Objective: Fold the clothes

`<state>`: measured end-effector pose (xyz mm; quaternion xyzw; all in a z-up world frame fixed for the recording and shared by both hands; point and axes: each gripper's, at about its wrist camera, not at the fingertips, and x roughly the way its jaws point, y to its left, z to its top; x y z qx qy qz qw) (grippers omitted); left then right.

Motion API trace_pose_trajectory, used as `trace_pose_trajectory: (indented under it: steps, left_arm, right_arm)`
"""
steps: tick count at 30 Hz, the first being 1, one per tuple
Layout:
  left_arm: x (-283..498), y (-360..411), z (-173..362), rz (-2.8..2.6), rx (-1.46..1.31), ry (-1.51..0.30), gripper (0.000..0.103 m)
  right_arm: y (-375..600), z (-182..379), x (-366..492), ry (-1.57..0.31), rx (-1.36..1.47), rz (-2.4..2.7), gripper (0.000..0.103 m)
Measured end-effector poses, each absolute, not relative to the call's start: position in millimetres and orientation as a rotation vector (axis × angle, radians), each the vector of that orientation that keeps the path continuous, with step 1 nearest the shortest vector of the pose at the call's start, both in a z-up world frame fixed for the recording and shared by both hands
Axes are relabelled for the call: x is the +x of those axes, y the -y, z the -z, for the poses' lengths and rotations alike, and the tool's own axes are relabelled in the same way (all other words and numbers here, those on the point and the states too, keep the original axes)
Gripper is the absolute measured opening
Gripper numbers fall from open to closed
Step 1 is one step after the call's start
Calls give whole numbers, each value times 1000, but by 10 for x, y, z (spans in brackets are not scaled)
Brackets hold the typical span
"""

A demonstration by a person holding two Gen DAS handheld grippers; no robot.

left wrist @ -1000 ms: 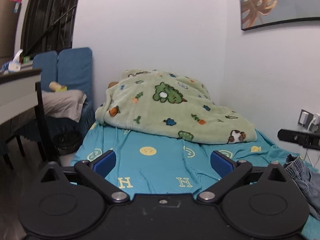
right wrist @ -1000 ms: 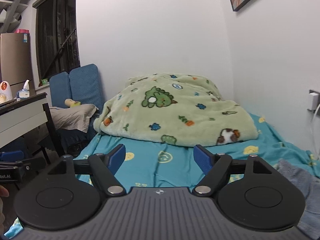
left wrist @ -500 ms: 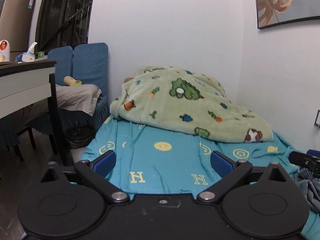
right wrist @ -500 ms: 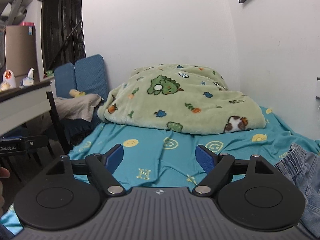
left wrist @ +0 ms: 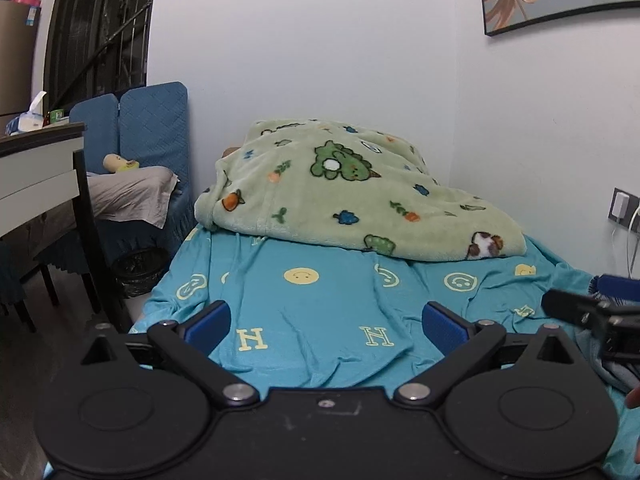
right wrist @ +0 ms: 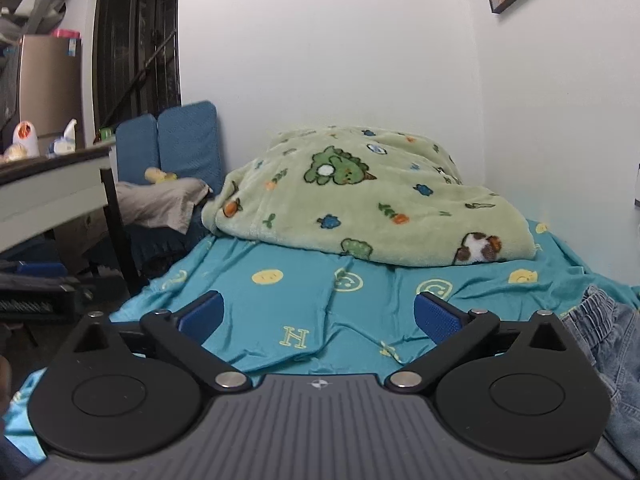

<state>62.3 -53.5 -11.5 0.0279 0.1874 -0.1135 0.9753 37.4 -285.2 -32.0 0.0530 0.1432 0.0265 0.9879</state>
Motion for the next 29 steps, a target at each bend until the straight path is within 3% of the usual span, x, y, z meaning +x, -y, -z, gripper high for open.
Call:
trace_pose_trajectory:
  steps: [29]
  left_arm:
    - [666, 563, 214, 195, 44, -396, 103]
  right_arm:
    - [2935, 386, 441, -332, 144, -13, 103]
